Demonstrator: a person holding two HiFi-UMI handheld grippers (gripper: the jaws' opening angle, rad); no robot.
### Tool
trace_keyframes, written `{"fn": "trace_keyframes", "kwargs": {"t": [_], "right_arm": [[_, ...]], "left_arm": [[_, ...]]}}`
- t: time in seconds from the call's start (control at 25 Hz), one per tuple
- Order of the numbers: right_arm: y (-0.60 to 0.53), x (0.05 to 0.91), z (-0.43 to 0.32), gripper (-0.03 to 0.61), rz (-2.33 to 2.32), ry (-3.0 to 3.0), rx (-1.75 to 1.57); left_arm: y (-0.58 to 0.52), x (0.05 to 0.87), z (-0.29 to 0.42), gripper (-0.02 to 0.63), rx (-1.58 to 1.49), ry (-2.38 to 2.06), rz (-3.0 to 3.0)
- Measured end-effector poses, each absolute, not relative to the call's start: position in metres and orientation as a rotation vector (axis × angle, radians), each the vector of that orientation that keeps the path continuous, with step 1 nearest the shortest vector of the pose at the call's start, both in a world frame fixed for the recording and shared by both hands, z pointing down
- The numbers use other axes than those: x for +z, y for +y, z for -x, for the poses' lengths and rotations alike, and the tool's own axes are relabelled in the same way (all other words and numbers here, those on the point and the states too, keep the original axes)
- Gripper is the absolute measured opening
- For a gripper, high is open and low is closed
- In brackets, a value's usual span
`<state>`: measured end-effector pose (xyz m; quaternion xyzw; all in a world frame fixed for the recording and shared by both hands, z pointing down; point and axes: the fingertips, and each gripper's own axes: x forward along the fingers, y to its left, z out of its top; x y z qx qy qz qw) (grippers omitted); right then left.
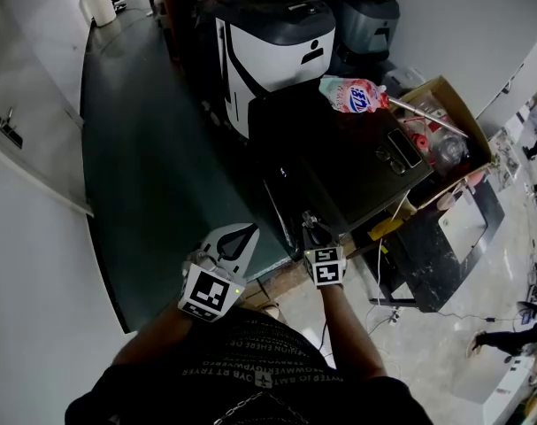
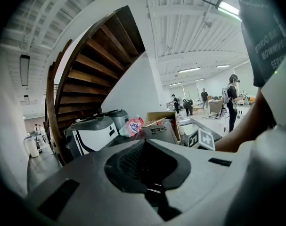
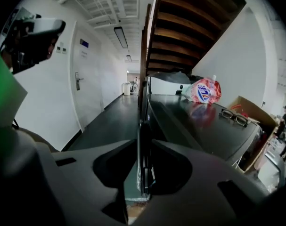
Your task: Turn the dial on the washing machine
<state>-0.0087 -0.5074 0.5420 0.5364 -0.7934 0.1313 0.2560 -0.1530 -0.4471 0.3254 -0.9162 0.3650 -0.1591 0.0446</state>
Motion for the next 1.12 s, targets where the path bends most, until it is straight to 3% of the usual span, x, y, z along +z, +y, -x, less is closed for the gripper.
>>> {"fn": "trace_keyframes", "kwargs": {"t": [0.08,0.12,0.48,1.12], "right_arm": [[-0.498,0.507,0.01,0.014,-1.483,-2.223,0.291],[-0.493,0.488,0.011,-0.003,-1.49,-2.26,0.255],[-0.434,0.362,0.025,-0.005,-1.515,-2.39,-0.043],[-0.418,0.366,-0.012,-0.005,-1.632,-2.353,0.105]], "left_arm": [[-0.448,0.316,0.157,0.006,-0.462,1.135,2.782],[-0.449,0.31,0.159,0.006,-0.447,1.148,2.776],[-0.44,0.285,0.164,0.006,-0.329,1.205,2.782],[-0.438,0.296,0.138,0.006,-0.382,1.072,2.822]]}}
